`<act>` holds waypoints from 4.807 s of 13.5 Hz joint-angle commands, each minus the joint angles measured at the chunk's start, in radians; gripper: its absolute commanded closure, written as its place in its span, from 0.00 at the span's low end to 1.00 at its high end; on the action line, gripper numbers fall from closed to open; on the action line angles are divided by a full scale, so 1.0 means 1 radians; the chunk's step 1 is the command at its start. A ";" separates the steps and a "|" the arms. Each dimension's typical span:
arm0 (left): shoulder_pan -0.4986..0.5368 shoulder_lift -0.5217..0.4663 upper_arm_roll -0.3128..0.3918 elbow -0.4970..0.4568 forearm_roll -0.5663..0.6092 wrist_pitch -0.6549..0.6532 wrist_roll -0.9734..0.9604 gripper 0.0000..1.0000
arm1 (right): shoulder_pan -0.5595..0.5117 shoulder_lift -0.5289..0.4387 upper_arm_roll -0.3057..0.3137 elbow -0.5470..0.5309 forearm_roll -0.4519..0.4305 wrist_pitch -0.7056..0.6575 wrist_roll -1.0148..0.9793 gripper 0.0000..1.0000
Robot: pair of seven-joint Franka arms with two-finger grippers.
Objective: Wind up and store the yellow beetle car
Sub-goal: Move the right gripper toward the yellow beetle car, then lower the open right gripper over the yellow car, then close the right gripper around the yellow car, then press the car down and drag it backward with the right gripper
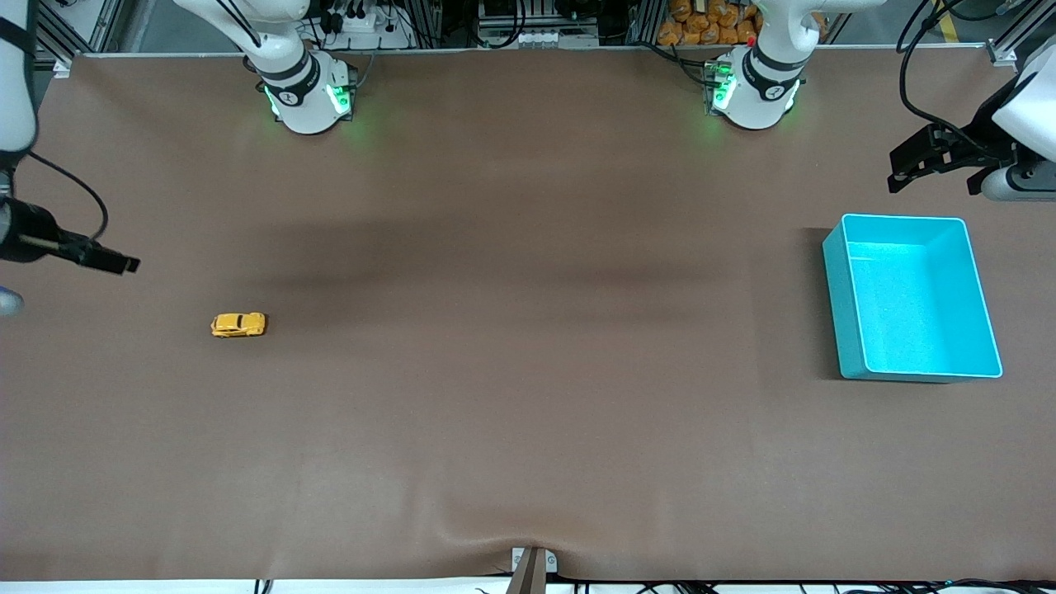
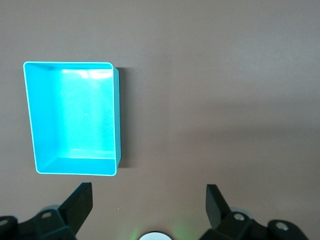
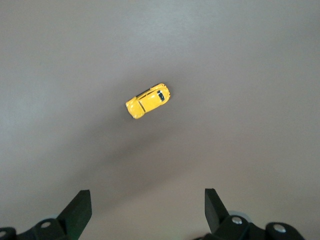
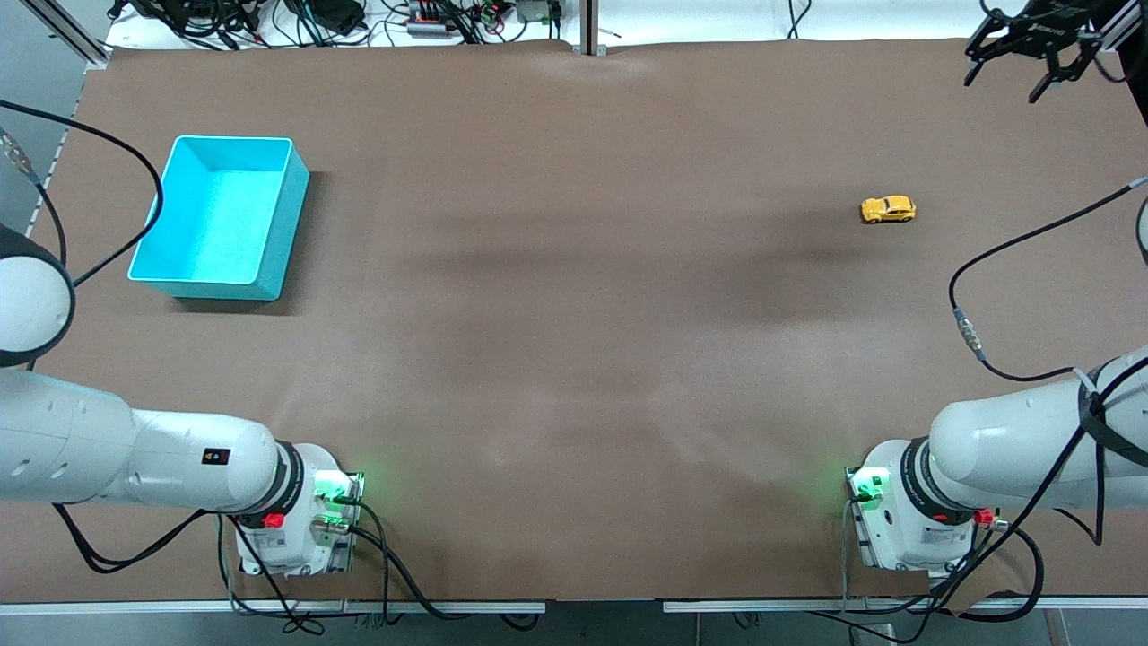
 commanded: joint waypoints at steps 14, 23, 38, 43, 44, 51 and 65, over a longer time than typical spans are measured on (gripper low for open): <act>0.002 -0.016 0.008 -0.003 -0.022 0.005 0.011 0.00 | -0.025 0.131 0.004 -0.308 0.049 0.509 0.929 0.00; 0.002 -0.016 0.008 -0.003 -0.022 0.005 0.011 0.00 | -0.011 0.191 0.004 -0.433 0.054 0.777 0.968 0.00; 0.002 -0.016 0.008 -0.003 -0.022 0.005 0.011 0.00 | 0.002 0.261 0.004 -0.486 0.054 0.922 1.044 0.05; 0.002 -0.016 0.008 -0.003 -0.022 0.005 0.011 0.00 | -0.001 0.258 0.004 -0.502 0.054 0.923 1.044 0.15; 0.002 -0.016 0.008 -0.003 -0.022 0.005 0.011 0.00 | -0.001 0.258 0.004 -0.502 0.054 0.923 1.044 0.21; 0.002 -0.016 0.008 -0.003 -0.022 0.005 0.011 0.00 | -0.002 0.249 0.004 -0.515 0.054 0.917 1.049 0.39; 0.002 -0.016 0.008 -0.003 -0.021 0.005 0.011 0.00 | -0.037 0.281 0.001 -0.503 0.042 0.942 1.055 0.78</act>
